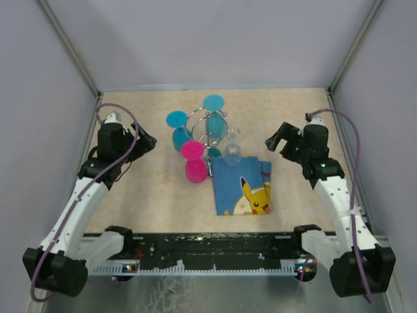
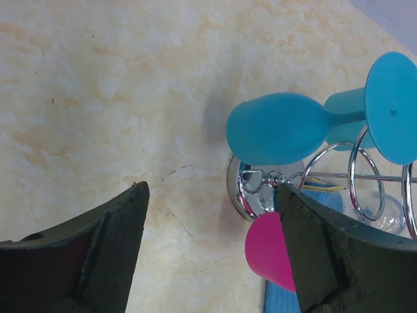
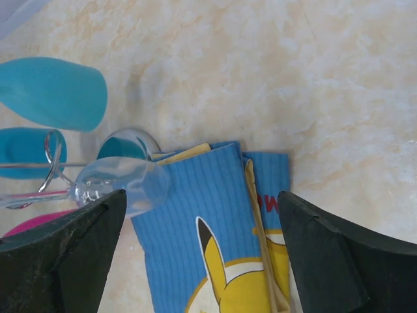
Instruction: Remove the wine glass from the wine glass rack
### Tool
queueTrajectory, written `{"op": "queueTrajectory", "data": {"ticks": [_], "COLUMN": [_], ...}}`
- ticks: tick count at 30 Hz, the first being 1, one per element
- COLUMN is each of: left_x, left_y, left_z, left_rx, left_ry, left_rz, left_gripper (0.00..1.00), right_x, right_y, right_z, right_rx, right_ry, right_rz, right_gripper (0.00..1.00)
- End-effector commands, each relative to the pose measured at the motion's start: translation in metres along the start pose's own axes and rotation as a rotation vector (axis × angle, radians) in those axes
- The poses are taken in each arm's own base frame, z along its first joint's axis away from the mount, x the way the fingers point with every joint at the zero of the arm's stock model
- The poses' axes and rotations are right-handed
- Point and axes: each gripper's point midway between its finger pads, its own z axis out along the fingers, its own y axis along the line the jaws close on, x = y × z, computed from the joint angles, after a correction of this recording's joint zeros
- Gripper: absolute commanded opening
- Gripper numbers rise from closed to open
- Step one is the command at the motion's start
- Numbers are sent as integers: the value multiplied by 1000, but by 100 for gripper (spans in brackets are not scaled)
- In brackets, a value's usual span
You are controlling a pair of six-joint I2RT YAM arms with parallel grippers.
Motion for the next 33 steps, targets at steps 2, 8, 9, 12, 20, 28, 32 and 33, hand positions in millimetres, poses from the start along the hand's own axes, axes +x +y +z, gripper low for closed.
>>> {"op": "queueTrajectory", "data": {"ticks": [2,8,9,12,20,28,32,33], "left_x": [-4,8,8,10,2,11,13,13], "left_y": [-6,-6,-6,-8,-16,-12,-7,-7], "left_z": [-5,-5,-7,-14,-27,-19,-19,-20], "left_rx": [28,61,63,83,135,109,91,90], "left_ry": [-9,9,10,13,-28,21,22,20], "left_rz": [2,-12,-16,-14,-12,-10,7,8], "left_gripper": [85,85,85,85,87,97,97,97], "right_x": [5,83,97,132,174,188,191,193], "right_y": [28,27,28,36,41,28,10,5], "right_z": [-4,4,4,1,3,22,29,30], "right_rx": [-151,-179,-182,-235,-210,118,213,242], "right_ry": [50,266,303,387,477,426,411,414], "right_rz": [-23,-48,-45,-29,-110,-356,-371,-374], "right_gripper": [99,99,99,99,99,99,99,99]}}
